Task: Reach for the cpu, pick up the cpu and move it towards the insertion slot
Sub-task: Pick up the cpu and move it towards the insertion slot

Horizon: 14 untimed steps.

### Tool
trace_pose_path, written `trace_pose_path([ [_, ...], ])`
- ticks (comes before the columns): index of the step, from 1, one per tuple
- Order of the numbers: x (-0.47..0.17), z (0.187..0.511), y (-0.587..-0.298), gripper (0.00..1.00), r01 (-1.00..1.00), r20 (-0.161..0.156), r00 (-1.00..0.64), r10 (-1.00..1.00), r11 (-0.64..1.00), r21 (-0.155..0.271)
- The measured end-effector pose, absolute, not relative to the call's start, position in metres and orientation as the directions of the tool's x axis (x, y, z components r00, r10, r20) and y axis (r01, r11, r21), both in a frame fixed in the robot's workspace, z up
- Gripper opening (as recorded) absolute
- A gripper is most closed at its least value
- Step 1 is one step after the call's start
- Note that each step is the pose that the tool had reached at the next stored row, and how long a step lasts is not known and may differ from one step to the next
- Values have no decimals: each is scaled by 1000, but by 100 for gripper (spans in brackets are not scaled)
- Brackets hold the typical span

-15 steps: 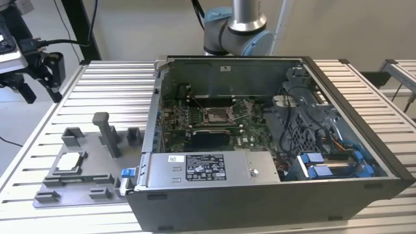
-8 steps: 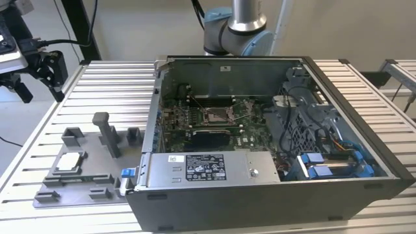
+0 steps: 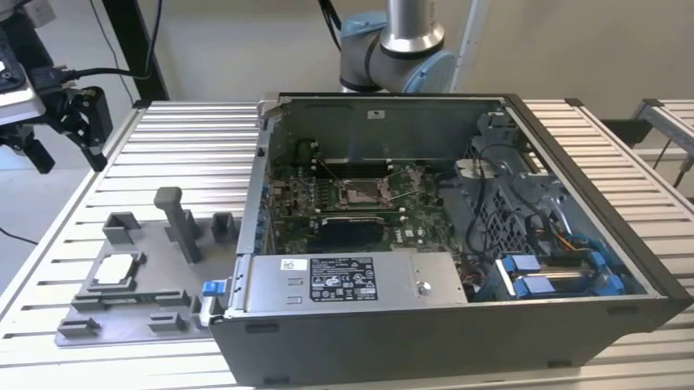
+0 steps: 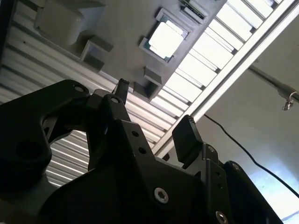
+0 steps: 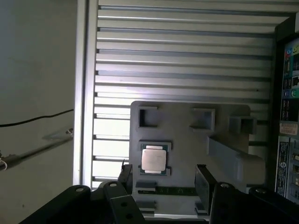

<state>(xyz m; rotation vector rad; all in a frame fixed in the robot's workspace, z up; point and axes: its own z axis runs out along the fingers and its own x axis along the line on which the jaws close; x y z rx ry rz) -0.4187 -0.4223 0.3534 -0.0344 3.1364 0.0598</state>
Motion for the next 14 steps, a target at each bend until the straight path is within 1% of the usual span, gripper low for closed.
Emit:
trace_pose_path([
  [14, -419, 353, -422, 0, -22, -5, -1000, -22, 999, 38],
])
